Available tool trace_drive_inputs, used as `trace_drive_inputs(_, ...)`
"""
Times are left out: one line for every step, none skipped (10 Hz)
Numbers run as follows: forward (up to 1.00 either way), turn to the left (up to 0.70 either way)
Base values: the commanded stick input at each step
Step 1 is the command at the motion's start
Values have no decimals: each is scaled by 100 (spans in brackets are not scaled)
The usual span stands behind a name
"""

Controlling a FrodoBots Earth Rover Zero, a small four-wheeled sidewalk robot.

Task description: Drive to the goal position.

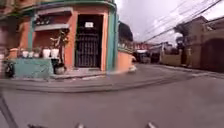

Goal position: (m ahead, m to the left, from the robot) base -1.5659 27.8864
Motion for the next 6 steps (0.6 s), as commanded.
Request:
trace_drive_inputs(0, 100)
trace_drive_inputs(0, 100)
trace_drive_inputs(0, 100)
trace_drive_inputs(0, 100)
trace_drive_inputs(0, 100)
trace_drive_inputs(0, 100)
